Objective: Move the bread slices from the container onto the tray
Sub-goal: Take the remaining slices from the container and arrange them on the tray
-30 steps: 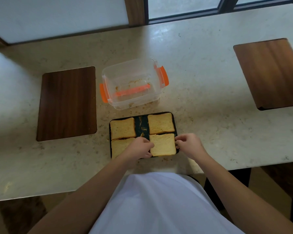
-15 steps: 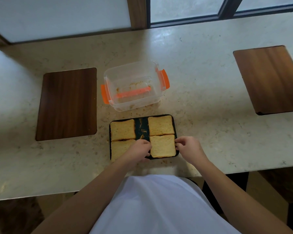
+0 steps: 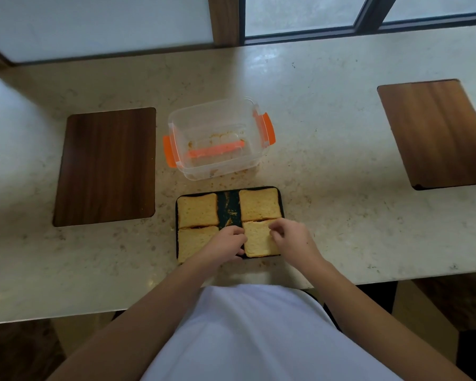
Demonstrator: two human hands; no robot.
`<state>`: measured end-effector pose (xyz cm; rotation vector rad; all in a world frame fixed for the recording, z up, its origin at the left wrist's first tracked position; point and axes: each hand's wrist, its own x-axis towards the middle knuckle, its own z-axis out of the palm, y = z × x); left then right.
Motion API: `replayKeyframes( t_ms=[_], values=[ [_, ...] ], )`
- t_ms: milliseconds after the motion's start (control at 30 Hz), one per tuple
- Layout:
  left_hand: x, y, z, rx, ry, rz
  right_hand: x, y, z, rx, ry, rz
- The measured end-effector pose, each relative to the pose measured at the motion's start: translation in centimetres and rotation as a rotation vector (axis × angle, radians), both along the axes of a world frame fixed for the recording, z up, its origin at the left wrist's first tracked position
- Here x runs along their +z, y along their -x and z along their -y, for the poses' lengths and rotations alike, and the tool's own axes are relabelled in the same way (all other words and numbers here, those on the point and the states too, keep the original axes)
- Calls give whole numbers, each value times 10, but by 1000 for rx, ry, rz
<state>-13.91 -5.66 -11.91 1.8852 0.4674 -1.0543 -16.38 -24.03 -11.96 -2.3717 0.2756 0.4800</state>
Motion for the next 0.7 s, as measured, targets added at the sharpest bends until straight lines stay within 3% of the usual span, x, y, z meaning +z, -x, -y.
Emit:
replayKeyframes(
  t_ms=[100,200,367,500,700],
  values=[
    [2,4,-13,23,21,92,-1,-19,-34,128,-23,-20],
    [6,9,-37,-3,-39,346,-2,-25,-58,250,-17,-75],
    [4,13,-82,-282,-312,785,-3,-24,-56,393,114,10],
    [0,10,-99,-503,-437,710,-3,-25,-45,505,345,90],
    [-8,5,-107,-735,-498,613,-3,-31,-41,553,444,51]
  ],
)
